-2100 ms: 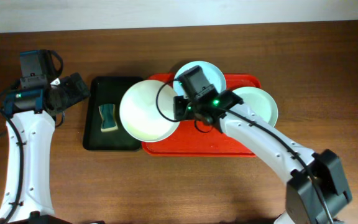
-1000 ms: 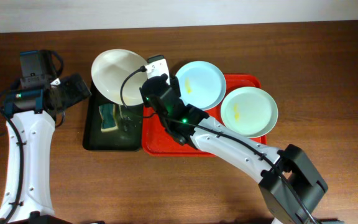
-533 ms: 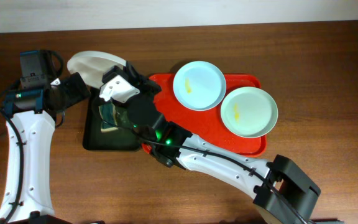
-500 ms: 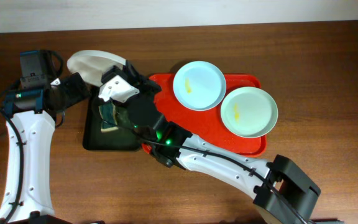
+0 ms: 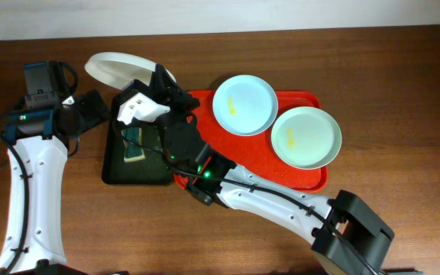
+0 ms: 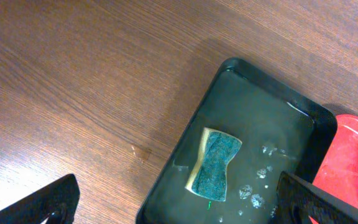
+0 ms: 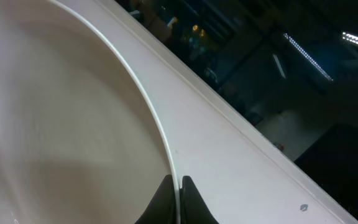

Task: Clean dirty plates on tray and stack at the side
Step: 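Carry the white plate with the right gripper to the table's right side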

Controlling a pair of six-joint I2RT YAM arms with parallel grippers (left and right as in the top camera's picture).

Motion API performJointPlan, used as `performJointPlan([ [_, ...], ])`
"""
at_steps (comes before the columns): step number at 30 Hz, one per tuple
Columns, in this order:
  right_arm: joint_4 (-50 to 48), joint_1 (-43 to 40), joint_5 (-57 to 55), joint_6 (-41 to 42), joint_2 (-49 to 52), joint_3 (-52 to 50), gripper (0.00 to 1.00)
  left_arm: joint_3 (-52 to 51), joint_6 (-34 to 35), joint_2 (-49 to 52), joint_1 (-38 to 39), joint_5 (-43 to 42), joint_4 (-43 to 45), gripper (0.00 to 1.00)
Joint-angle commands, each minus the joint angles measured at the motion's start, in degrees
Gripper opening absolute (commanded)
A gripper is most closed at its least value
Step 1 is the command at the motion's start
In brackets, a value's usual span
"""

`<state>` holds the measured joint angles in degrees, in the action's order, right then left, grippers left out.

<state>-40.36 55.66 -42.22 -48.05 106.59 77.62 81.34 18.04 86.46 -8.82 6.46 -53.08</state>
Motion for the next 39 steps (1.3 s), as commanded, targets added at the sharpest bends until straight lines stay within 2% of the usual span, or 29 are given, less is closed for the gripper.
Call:
performJointPlan([
  [1,-0.6,0.0,-1.0,0.6,-0.1,0.7,0.04,0.9,0.8,-0.2,-0.2,0.4,0.0,0.99],
  [4,0.4,-1.1,-1.9,7.1,-0.1,0.7,0.04,0.9,0.8,-0.2,-0.2,0.4,0.0,0.99],
  [6,3.7,-2.7,-2.3,15.5,-0.1,0.7,0.04,0.9,0.8,-0.2,-0.2,0.4,0.0,0.99],
  [10,18.5,-7.4,-1.4,41.8,-0.1,0.7,0.04,0.9,0.8,-0.2,-0.2,0.4,0.0,0.99],
  [11,24.5,-9.0,1.3,50.9,-0.1,0.7,0.04,0.9,0.8,-0.2,-0.2,0.4,0.0,0.99],
  [13,31.8,-11.5,8.8,62.8,-0.1,0.7,0.04,0.9,0.8,-0.2,-0.2,0.4,0.0,0.99],
  [14,35.5,-13.6,16.0,69.6,-0.1,0.7,0.04,0.9,0.8,-0.2,-0.2,0.4,0.0,0.99],
  [16,39.7,-17.0,27.8,76.4,-0.1,0.7,0.04,0.9,0.8,-0.2,-0.2,0.4,0.0,0.99],
  [22,46.5,-28.1,56.6,79.9,-0.5,0.7,0.04,0.9,0.8,-0.2,-0.2,0.4,0.0,0.99],
  [24,48.7,-31.8,60.7,82.3,-0.6,0.7,0.04,0.9,0.8,-0.2,-0.2,0.4,0.0,0.99],
  [27,53.3,-39.1,65.0,85.3,-0.6,0.7,0.04,0.9,0.8,-0.2,-0.2,0.4,0.0,0.99],
  [35,69.2,-62.6,66.1,85.2,-0.6,0.7,0.04,0.9,0.8,-0.2,-0.2,0.4,0.0,0.99],
  [39,74.3,-72.5,70.2,85.2,-0.6,0.7,0.04,0.9,0.8,-0.2,-0.2,0.4,0.0,0.99],
])
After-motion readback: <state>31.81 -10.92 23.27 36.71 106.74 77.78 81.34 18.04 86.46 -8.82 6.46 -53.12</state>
